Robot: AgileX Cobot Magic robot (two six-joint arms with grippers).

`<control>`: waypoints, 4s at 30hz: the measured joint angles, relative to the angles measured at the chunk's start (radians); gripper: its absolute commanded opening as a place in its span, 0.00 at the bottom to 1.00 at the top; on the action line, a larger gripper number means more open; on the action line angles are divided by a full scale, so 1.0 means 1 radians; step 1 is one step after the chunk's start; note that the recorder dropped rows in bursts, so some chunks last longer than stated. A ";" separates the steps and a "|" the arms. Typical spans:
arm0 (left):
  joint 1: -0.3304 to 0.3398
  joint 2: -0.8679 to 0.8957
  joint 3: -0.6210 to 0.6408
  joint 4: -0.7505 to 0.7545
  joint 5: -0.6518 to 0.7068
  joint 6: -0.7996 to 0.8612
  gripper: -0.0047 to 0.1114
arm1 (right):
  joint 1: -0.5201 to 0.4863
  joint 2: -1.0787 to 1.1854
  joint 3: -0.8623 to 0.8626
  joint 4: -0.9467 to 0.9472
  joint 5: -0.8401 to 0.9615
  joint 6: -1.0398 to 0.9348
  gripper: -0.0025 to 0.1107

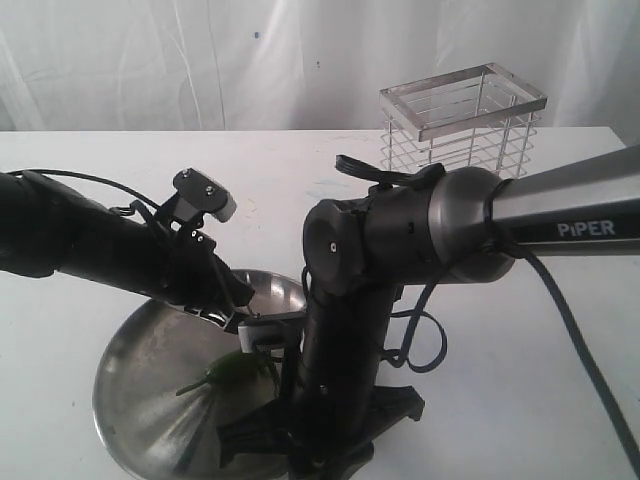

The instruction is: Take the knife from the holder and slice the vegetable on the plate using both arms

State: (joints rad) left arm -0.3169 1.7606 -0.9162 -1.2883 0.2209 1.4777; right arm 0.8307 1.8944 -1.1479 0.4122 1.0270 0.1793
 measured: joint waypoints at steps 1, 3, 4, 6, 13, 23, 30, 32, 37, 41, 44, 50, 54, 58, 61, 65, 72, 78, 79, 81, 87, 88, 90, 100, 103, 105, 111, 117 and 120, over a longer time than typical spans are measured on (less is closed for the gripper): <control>0.000 0.000 0.000 -0.002 0.003 0.000 0.04 | 0.000 0.000 0.000 0.005 0.000 -0.003 0.02; 0.000 0.002 0.000 -0.002 0.011 0.000 0.04 | 0.000 0.000 0.000 0.024 0.000 -0.015 0.02; 0.000 0.003 0.000 -0.002 0.013 0.000 0.04 | 0.000 0.000 0.000 0.036 0.002 -0.028 0.02; 0.000 0.010 0.000 -0.002 0.017 0.000 0.04 | 0.000 0.000 0.000 0.058 0.004 -0.039 0.02; 0.000 0.053 0.000 -0.004 0.017 0.002 0.04 | 0.000 0.000 0.000 0.073 0.004 -0.050 0.02; 0.000 0.110 -0.007 -0.015 0.017 0.019 0.04 | 0.000 0.000 0.000 0.076 -0.016 -0.050 0.02; 0.000 0.134 -0.015 -0.024 0.022 -0.004 0.04 | 0.000 0.000 0.000 0.062 -0.008 -0.052 0.02; 0.000 0.134 -0.021 0.009 0.025 -0.049 0.04 | 0.000 0.000 0.000 0.038 0.001 -0.047 0.02; 0.000 0.134 -0.035 0.087 0.025 -0.145 0.04 | 0.000 0.000 0.000 -0.030 0.007 -0.026 0.02; 0.000 0.125 -0.056 0.129 0.032 -0.164 0.04 | 0.000 0.000 0.000 -0.040 0.003 -0.024 0.02; 0.000 0.097 -0.068 0.138 0.058 -0.177 0.04 | 0.000 0.000 -0.002 -0.051 0.000 -0.010 0.02; 0.000 0.062 -0.072 0.158 0.102 -0.188 0.04 | 0.000 0.000 -0.002 -0.056 -0.001 -0.004 0.02; 0.000 0.062 -0.072 0.164 0.135 -0.214 0.04 | 0.000 0.000 -0.002 -0.056 -0.001 -0.002 0.02; 0.002 0.062 -0.072 0.197 0.164 -0.264 0.04 | 0.000 0.000 -0.002 -0.056 0.001 -0.002 0.02; 0.002 0.062 -0.072 0.226 0.172 -0.311 0.04 | 0.000 0.000 -0.002 -0.056 0.002 -0.004 0.02; 0.004 0.062 -0.072 0.263 0.181 -0.412 0.04 | 0.000 0.000 -0.002 -0.056 0.002 -0.004 0.02; 0.004 0.062 -0.072 0.215 0.207 -0.707 0.04 | 0.000 0.000 -0.002 -0.054 -0.026 0.003 0.02; 0.006 0.039 -0.072 0.038 0.234 -0.761 0.04 | 0.000 0.000 -0.005 -0.054 -0.043 0.004 0.02; 0.014 0.037 -0.072 0.013 0.247 -0.771 0.04 | 0.000 0.000 -0.005 -0.054 -0.044 0.004 0.02; 0.028 0.034 -0.072 -0.006 0.267 -0.781 0.04 | 0.000 0.000 -0.005 -0.054 -0.052 0.004 0.02; 0.043 0.032 0.000 -0.062 0.260 -0.789 0.04 | 0.000 0.000 -0.005 -0.054 -0.078 0.004 0.02; 0.043 0.032 0.019 -0.073 0.239 -0.786 0.04 | 0.000 0.000 -0.005 -0.054 -0.079 0.004 0.02; 0.043 0.032 0.041 -0.091 0.207 -0.771 0.04 | 0.000 0.000 -0.005 -0.054 -0.079 0.004 0.02; 0.045 0.032 0.049 -0.152 0.127 -0.661 0.04 | 0.000 0.000 -0.005 -0.054 -0.079 0.012 0.02; 0.048 0.032 0.046 -0.162 0.068 -0.586 0.04 | 0.000 0.000 -0.005 -0.054 -0.079 0.012 0.02; 0.048 0.041 0.028 -0.162 0.072 -0.543 0.04 | 0.000 0.000 -0.005 -0.054 -0.079 0.012 0.02; 0.048 0.111 -0.064 -0.173 0.206 -0.274 0.04 | 0.000 0.000 -0.005 -0.049 -0.070 0.012 0.02; 0.048 0.183 -0.068 -0.133 0.183 -0.259 0.04 | 0.000 0.000 -0.005 -0.049 -0.070 0.012 0.02; 0.048 0.199 -0.078 -0.109 0.201 -0.289 0.04 | 0.000 0.000 -0.005 -0.049 -0.069 0.012 0.02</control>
State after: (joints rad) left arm -0.2685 1.9598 -0.9938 -1.3971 0.4214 1.1892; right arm 0.8307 1.8944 -1.1528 0.3628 0.9584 0.1911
